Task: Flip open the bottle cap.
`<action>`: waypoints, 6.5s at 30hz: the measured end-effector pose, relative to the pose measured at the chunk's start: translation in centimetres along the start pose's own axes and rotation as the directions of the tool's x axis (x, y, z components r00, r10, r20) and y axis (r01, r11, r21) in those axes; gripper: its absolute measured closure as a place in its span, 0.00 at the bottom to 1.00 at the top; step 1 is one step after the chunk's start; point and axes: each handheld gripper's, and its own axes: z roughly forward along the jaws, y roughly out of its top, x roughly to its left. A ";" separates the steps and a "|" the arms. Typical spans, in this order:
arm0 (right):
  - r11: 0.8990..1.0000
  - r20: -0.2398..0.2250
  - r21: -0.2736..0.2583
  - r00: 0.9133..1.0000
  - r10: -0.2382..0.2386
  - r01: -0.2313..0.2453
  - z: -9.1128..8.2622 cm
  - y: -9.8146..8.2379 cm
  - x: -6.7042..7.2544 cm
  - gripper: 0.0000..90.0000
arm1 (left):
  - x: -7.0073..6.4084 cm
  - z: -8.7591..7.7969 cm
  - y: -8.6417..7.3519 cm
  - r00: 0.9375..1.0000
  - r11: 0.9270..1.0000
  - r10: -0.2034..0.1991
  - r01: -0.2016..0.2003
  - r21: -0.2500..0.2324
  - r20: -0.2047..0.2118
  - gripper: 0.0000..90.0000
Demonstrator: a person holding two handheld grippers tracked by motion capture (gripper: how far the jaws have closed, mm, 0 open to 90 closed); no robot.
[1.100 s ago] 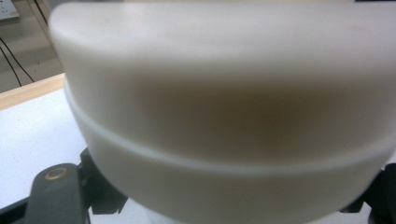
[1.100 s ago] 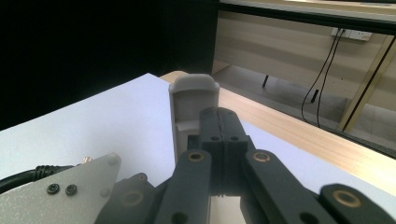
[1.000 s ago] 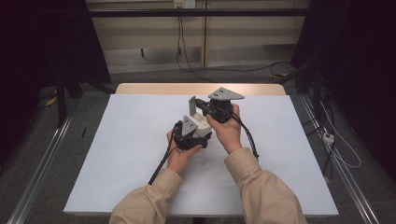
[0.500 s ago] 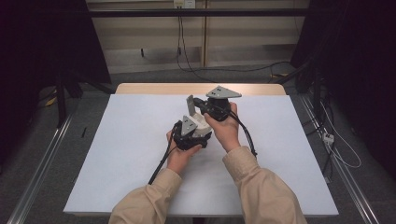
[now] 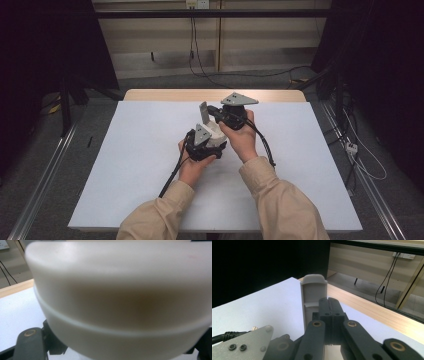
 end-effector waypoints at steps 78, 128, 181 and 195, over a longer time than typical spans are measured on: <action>0.995 -0.111 0.092 0.993 0.044 -0.034 3.9 -1.0 -0.2 1.00 | -0.1 0.1 0.0 1.000 1.000 -0.005 0.005 0.006 -0.012 0.21; 0.998 -0.050 0.056 0.998 0.039 -0.036 0.8 -0.9 -0.5 0.59 | 0.9 -1.2 -0.4 0.993 0.993 -0.106 0.104 0.050 0.046 0.07; 0.998 -0.020 0.064 1.000 0.002 -0.001 -6.8 -6.1 -0.6 0.12 | 4.9 -8.7 -2.4 0.983 0.986 -0.131 0.116 0.119 0.127 0.08; 0.997 0.002 0.077 1.000 0.019 -0.019 -9.2 -8.6 -1.3 0.12 | 6.3 -11.3 -3.3 0.985 0.985 -0.131 0.116 0.127 0.114 0.08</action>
